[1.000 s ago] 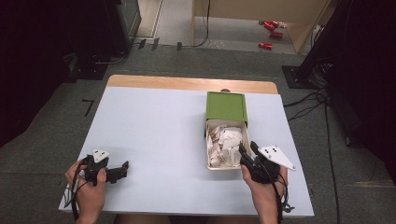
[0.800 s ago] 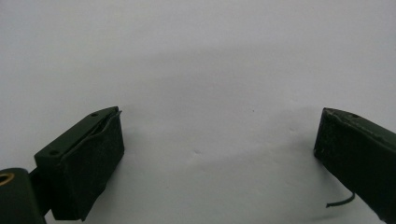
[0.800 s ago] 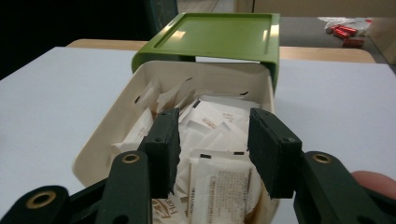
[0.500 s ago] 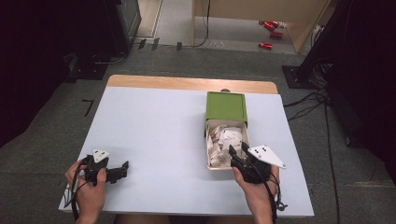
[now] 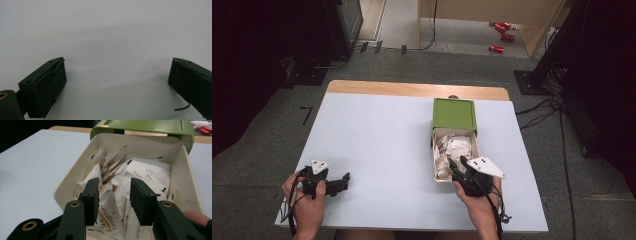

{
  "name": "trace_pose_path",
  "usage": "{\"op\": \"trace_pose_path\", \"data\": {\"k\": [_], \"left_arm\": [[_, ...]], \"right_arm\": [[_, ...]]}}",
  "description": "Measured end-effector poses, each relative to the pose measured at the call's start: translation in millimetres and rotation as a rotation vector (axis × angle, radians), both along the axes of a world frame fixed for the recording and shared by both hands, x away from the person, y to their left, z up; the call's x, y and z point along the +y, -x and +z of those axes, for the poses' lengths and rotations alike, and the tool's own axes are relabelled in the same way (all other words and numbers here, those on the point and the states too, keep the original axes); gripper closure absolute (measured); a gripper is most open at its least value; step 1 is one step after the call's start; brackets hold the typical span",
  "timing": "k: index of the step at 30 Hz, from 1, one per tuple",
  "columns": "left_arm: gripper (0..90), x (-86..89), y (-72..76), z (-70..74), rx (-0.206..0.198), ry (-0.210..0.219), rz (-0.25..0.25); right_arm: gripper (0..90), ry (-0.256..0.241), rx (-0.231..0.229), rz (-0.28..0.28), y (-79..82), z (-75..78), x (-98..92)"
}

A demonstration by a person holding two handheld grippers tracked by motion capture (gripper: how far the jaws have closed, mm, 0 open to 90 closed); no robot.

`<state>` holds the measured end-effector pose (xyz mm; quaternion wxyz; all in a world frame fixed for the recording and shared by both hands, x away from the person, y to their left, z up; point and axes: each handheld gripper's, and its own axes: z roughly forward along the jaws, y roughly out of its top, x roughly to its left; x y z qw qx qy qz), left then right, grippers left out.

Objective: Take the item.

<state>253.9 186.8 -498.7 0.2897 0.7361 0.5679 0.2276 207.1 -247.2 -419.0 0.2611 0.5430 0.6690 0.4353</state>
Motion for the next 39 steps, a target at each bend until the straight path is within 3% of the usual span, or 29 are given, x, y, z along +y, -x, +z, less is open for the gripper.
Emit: {"op": "trace_pose_path", "data": {"k": [7, 10, 11, 15, 20, 29, 34, 39], "left_arm": [[1.7, 0.0, 0.0, 0.0, 0.001, 0.0, 0.0], [1.7, 0.0, 0.0, 0.0, 0.001, 0.0, 0.0], [1.7, 0.0, -0.1, 0.0, 0.0, 0.0, 0.0], [1.7, 0.0, 0.0, 0.0, 0.0, 0.0, 0.0], [1.7, 0.0, 0.0, 0.0, 0.0, 0.0, 0.0], [1.7, 0.0, -0.1, 0.0, 0.001, 0.0, 0.0], [1.7, 0.0, -0.1, 0.0, 0.001, 0.0, 0.0], [1.7, -0.1, 0.0, 0.0, 0.0, -0.001, 0.0]], "right_arm": [[60.4, 0.012, 0.035, 0.009, -3.2, -10.5, -1.2], [60.4, 0.016, 0.063, 0.017, -3.7, -16.0, -1.1], [60.1, 0.022, 0.091, 0.042, -4.0, -19.3, 0.3], [58.5, 0.048, 0.099, 0.078, -3.8, -23.7, 5.3], [58.2, 0.076, 0.116, 0.074, -6.1, -31.0, 7.2], [71.7, 0.058, 0.105, 0.041, -3.2, -30.4, 2.9], [75.5, 0.023, 0.045, -0.033, 0.4, -21.0, -6.8], [76.3, 0.005, 0.031, -0.058, 1.5, -17.9, -10.1]]}}
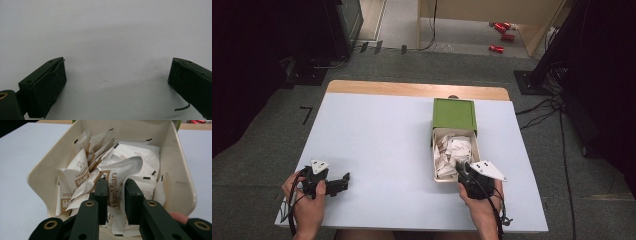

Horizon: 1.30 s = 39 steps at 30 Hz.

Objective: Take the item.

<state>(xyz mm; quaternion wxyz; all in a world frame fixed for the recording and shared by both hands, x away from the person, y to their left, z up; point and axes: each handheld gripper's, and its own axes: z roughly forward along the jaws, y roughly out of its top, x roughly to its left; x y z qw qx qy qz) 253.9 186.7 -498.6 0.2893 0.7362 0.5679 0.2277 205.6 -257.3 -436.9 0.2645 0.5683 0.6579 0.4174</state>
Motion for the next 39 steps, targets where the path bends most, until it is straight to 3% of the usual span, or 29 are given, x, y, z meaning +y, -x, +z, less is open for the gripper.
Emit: {"op": "trace_pose_path", "data": {"k": [22, 39], "left_arm": [[1.7, 0.0, 0.0, 0.0, 0.0, 0.0, 0.0], [1.7, 0.0, 0.0, 0.0, 0.0, 0.0, 0.0]], "right_arm": [[76.1, -0.03, -0.089, 0.046, 10.0, 31.3, 10.0], [76.1, -0.041, -0.149, -0.058, 15.5, 49.5, -26.6]]}}
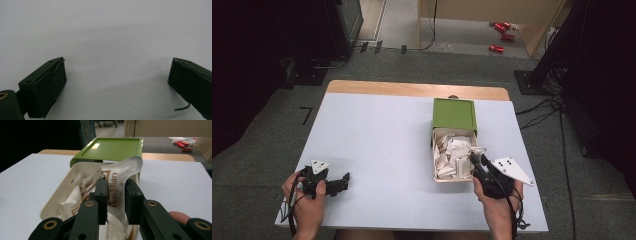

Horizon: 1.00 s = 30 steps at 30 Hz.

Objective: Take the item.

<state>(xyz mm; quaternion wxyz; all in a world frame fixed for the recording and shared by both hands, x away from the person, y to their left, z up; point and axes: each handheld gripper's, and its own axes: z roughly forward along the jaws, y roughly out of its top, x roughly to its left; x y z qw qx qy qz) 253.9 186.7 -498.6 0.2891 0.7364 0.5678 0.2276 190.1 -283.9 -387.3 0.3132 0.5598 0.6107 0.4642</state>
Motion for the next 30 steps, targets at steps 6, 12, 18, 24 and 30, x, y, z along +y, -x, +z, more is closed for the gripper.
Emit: {"op": "trace_pose_path", "data": {"k": [6, 12, 18, 24, 30], "left_arm": [[1.7, 0.0, 0.0, 0.0, 0.0, 0.0, 0.0], [1.7, 0.0, 0.0, 0.0, 0.0, 0.0, 0.0], [1.7, 0.0, 0.0, 0.0, 0.0, 0.0, 0.0], [1.7, 0.0, 0.0, 0.0, 0.0, 0.0, 0.0], [1.7, 0.0, 0.0, 0.0, 0.0, 0.0, 0.0]], "right_arm": [[76.1, 0.013, -0.008, -0.061, 0.7, 0.8, -17.0], [76.0, 0.017, 0.013, -0.102, -2.5, -7.1, -29.7], [76.0, 0.013, 0.043, -0.127, -7.6, -18.1, -38.5], [75.8, 0.015, 0.071, -0.143, -12.8, -29.9, -44.4], [75.6, 0.014, 0.108, -0.163, -17.7, -43.4, -50.6]]}}
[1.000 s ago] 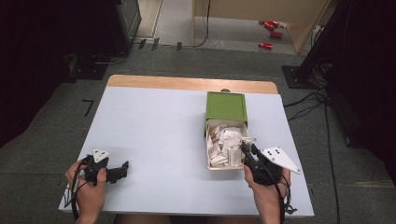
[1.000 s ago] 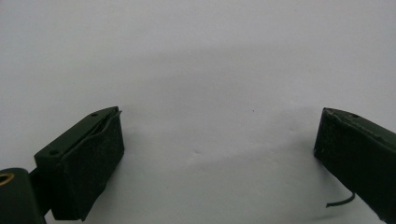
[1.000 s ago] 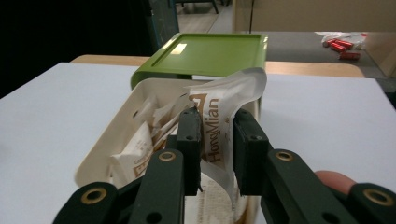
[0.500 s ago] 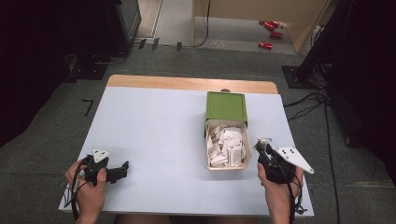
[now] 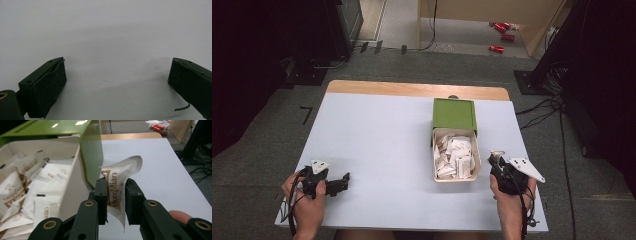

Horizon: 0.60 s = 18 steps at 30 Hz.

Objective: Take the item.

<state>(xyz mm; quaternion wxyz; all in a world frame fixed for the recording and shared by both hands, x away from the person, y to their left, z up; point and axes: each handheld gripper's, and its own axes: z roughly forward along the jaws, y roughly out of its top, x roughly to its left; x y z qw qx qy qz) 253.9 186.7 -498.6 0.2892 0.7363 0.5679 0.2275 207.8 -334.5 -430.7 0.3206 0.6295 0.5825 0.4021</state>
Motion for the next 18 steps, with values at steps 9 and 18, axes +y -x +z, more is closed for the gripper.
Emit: {"op": "trace_pose_path", "data": {"k": [9, 18], "left_arm": [[1.7, 0.0, 0.0, 0.0, 0.0, 0.0, 0.0], [1.7, 0.1, 0.1, 0.1, 0.0, -0.001, -0.001]], "right_arm": [[75.6, 0.0, 0.054, -0.016, -6.7, -20.3, -7.3], [75.4, -0.001, 0.11, -0.024, -11.4, -39.9, -11.9]]}}
